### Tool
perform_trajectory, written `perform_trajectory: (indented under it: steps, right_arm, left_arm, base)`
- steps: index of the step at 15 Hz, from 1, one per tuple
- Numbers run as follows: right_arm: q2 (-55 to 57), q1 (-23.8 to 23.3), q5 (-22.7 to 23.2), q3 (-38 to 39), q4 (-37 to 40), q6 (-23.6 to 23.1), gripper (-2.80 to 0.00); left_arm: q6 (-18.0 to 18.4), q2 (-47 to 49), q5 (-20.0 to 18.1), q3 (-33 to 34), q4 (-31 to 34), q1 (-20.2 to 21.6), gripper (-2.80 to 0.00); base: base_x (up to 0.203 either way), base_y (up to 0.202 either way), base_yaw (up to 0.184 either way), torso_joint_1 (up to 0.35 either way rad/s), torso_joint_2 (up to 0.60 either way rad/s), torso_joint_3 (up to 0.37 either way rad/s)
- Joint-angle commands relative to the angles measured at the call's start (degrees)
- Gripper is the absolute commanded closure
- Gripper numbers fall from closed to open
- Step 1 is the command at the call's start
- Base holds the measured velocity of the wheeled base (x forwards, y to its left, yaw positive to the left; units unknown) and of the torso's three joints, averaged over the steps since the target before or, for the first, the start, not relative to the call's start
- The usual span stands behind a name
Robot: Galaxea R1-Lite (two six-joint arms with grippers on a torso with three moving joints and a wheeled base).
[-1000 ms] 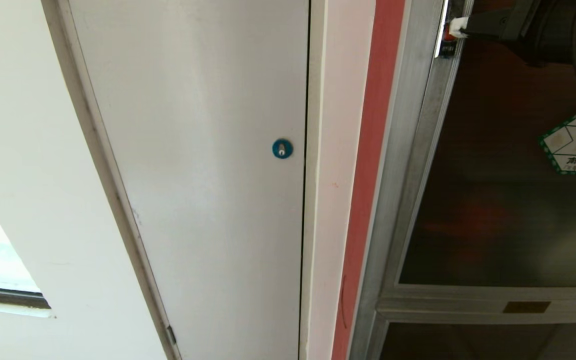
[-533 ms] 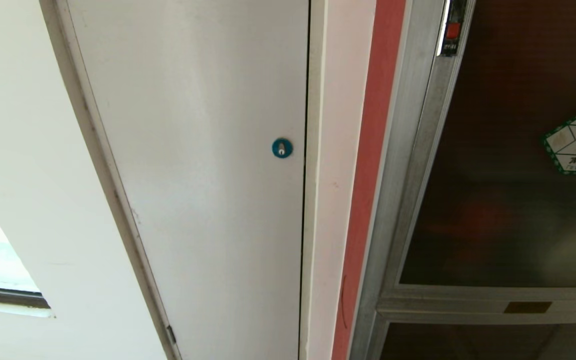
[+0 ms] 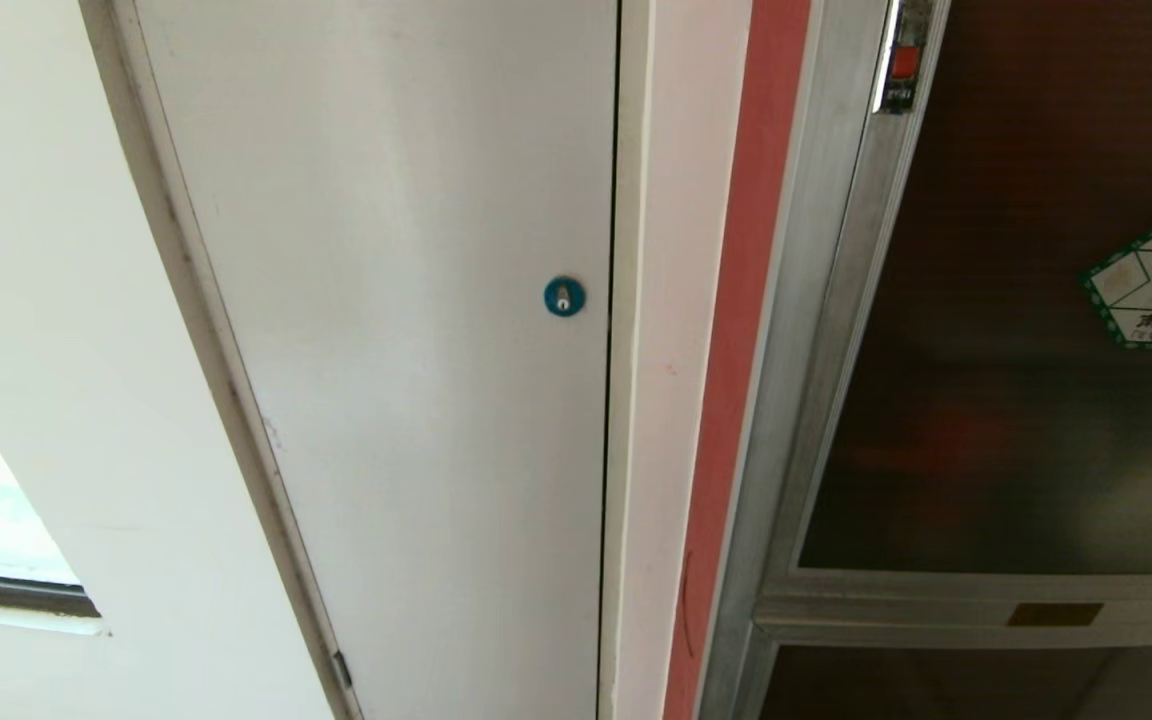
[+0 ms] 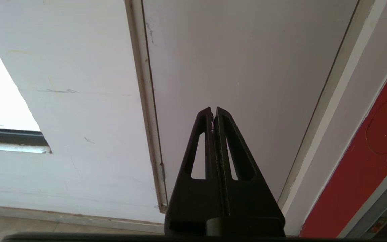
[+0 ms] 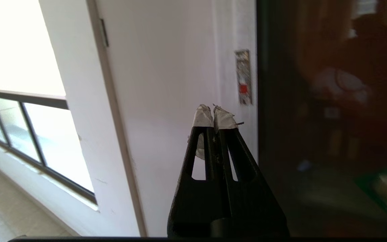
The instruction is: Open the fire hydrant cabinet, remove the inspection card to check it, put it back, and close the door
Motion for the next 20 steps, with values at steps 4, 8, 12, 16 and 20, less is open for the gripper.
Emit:
perform_trajectory:
  steps: [4,8,12,16,20]
  right_arm:
    - [-19.8,-2.5,-6.1,3.6,16.6,-0.1,0.00]
    - [-28.5,-11.0,-8.8,9.0,24.8,-4.5,0.00]
    - [-35.5,-12.1,-8.8,20.6,25.0,-10.0,0.00]
    - [-40.7,-13.5,-8.5,35.3,19.3,-12.4,0.00]
    - [-48.2,-13.8,-8.4,51.8,13.5,-17.5,0.00]
  left_arm:
    - [0.0,0.0,0.1,0.0,0.0,0.0,0.00]
    - [0.0,0.0,0.1,0.0,-0.1,0.0,0.00]
    - [0.0,0.0,0.1,0.0,0.0,0.0,0.00]
    - [0.0,0.1,0.0,0.0,-0.1,0.0,0.00]
    - [0.0,0.0,0.1,0.0,0.0,0.0,0.00]
  base:
    - [0.000,0.000,0.000,0.000,0.00,0.000]
    - [0.000,0.000,0.000,0.000,0.00,0.000]
    - [0.000,0.000,0.000,0.000,0.00,0.000]
    - [0.000,0.000,0.000,0.000,0.00,0.000]
    - [0.000,0.000,0.000,0.000,0.00,0.000]
